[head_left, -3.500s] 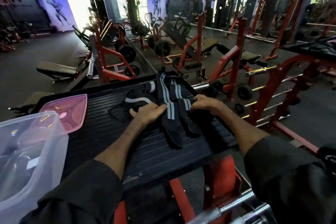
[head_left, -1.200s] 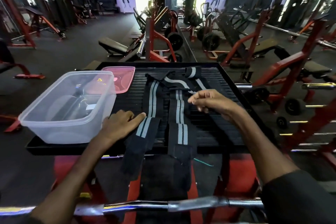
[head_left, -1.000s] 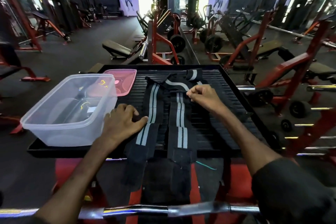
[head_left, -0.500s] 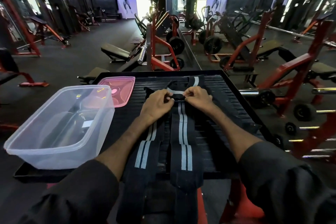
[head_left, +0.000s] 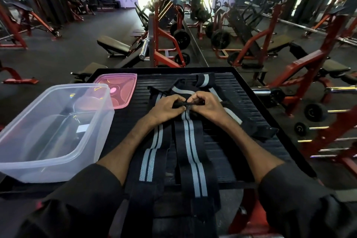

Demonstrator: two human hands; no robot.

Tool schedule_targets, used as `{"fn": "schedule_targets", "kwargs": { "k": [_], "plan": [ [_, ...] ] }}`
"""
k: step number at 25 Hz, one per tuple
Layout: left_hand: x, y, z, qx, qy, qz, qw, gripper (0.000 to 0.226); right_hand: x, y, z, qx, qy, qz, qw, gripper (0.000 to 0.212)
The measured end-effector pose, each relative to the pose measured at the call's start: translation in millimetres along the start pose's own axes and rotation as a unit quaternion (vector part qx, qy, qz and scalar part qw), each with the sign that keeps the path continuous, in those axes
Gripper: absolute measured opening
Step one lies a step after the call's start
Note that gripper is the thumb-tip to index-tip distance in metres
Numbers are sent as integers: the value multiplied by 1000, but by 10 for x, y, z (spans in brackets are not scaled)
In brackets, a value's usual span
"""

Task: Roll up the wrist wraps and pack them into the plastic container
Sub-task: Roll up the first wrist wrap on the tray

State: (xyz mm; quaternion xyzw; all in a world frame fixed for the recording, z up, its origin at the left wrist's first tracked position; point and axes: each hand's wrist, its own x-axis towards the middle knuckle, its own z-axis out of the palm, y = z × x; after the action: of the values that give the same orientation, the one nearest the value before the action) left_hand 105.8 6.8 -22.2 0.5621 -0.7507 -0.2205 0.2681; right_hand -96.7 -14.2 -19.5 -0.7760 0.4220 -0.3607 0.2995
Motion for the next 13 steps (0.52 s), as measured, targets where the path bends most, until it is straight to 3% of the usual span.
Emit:
{"fn": "schedule_targets", "kwargs": {
  "k": [3,7,11,13],
  "plan": [
    [-113,-52,5,-30,27,44,998,16,-106,-71,-35,26,-25,-25,999,21],
    [-252,-57,45,-65,88,90,990,18,-126,-262,-207,172,-155,127,965,22],
    [-262,46,11,-93,129,102,982,22,-86,-253,-179,186,-79,150,968,15],
    [-295,118,-9,-100,134,118,979,23,-127,-204,-152,156,-93,151,972,22]
  ]
}}
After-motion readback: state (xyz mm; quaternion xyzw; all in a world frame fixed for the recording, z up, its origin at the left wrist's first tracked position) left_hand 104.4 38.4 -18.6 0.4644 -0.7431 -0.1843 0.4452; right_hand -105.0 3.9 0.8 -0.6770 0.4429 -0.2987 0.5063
